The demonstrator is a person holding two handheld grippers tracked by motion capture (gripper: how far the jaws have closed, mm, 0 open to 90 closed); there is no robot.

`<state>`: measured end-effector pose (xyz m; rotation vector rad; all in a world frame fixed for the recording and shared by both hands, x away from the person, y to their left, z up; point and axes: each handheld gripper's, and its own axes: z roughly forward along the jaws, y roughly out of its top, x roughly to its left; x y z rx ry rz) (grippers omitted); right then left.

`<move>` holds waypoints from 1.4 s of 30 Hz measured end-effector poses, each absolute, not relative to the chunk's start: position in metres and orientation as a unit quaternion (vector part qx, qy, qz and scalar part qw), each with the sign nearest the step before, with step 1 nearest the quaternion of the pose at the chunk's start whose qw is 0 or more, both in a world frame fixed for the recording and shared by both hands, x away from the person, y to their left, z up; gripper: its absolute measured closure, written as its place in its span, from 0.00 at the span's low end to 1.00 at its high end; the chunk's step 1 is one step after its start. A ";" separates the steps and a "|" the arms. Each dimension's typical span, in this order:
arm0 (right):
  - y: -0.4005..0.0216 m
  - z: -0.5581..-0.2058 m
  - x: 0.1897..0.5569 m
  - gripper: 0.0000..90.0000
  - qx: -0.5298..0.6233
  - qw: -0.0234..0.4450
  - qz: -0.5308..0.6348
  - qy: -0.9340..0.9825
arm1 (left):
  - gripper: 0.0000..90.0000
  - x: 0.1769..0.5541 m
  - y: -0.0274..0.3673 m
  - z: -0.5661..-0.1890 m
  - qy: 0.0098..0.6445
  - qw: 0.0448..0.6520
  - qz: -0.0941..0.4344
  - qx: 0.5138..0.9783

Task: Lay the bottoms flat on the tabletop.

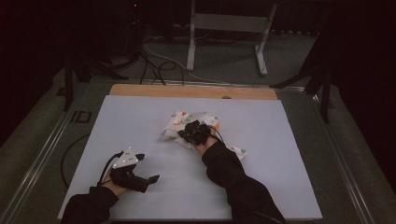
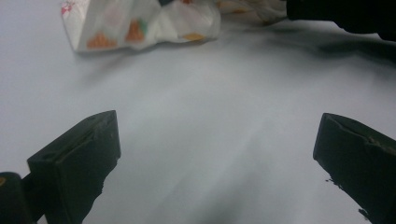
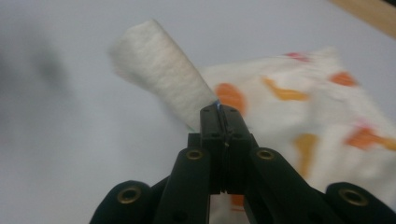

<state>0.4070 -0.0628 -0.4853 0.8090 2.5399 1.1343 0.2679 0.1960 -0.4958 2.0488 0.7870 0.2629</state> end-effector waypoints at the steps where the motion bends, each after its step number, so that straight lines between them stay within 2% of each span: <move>1: -0.067 -0.485 0.411 1.00 0.290 0.122 0.388 0.866 | 0.02 0.268 0.196 -0.496 0.318 0.448 0.107 0.828; 9: -0.094 -0.484 0.427 0.98 0.371 0.128 0.380 0.838 | 0.02 0.268 0.196 -0.496 0.316 0.449 0.105 0.829; 10: -0.096 -0.485 0.429 0.93 0.381 0.131 0.370 0.837 | 0.02 0.268 0.196 -0.496 0.318 0.449 0.104 0.829; 13: -0.104 -0.488 0.435 0.69 0.402 0.115 0.364 0.832 | 0.02 0.268 0.196 -0.495 0.318 0.450 0.105 0.828; 16: -0.107 -0.483 0.431 0.47 0.393 0.130 0.370 0.832 | 0.02 0.270 0.196 -0.494 0.320 0.451 0.105 0.827; 22: -0.117 -0.469 0.413 0.17 0.360 0.130 0.402 0.832 | 0.02 0.272 0.193 -0.492 0.318 0.453 0.105 0.826; 25: -0.126 -0.460 0.403 0.15 0.347 0.119 0.427 0.826 | 0.02 0.272 0.192 -0.489 0.314 0.454 0.107 0.827; 29: -0.133 -0.455 0.390 0.16 0.331 0.129 0.430 0.830 | 0.02 0.274 0.190 -0.485 0.308 0.459 0.109 0.826; 42: -0.167 -0.458 0.350 0.16 0.306 0.134 0.454 0.826 | 0.02 0.295 0.178 -0.472 0.289 0.463 0.098 0.832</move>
